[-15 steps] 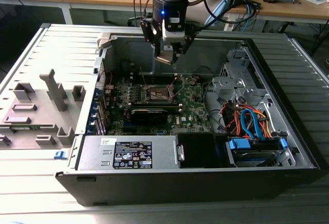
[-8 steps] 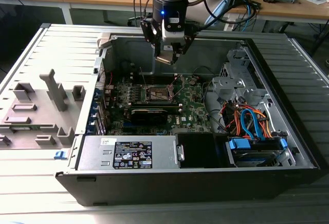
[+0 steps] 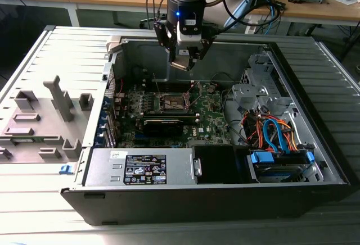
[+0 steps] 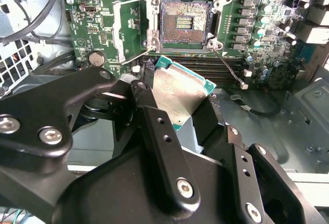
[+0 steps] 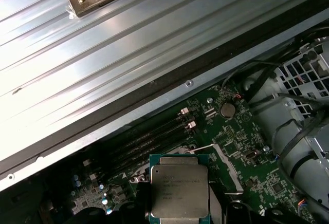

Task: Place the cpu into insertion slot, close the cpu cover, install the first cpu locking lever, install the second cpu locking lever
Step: 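Place the cpu into insertion slot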

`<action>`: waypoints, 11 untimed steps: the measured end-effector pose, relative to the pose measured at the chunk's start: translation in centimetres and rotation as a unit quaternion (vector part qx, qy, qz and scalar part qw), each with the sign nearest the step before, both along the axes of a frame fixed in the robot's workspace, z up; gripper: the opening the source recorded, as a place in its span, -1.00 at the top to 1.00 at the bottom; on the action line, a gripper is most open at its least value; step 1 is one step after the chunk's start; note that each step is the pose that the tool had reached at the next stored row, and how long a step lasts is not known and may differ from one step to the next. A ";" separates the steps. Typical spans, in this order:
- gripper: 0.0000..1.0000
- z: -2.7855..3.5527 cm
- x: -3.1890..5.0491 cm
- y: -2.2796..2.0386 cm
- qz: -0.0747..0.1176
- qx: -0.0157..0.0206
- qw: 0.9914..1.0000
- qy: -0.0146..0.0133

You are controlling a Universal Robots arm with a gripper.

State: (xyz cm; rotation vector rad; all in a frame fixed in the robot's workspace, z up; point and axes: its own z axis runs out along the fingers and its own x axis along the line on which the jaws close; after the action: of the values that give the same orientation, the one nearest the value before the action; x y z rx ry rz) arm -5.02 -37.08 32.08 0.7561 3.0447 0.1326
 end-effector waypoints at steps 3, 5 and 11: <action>-0.08 -0.01 0.00 0.00 -0.002 0.000 1.000 0.000; -0.08 -0.02 0.00 0.00 -0.003 0.000 1.000 0.000; -0.08 -0.04 0.00 0.00 -0.004 0.000 1.000 0.000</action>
State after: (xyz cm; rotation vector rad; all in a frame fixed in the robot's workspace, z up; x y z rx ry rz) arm -5.02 -37.08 32.04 0.7683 3.0413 0.1326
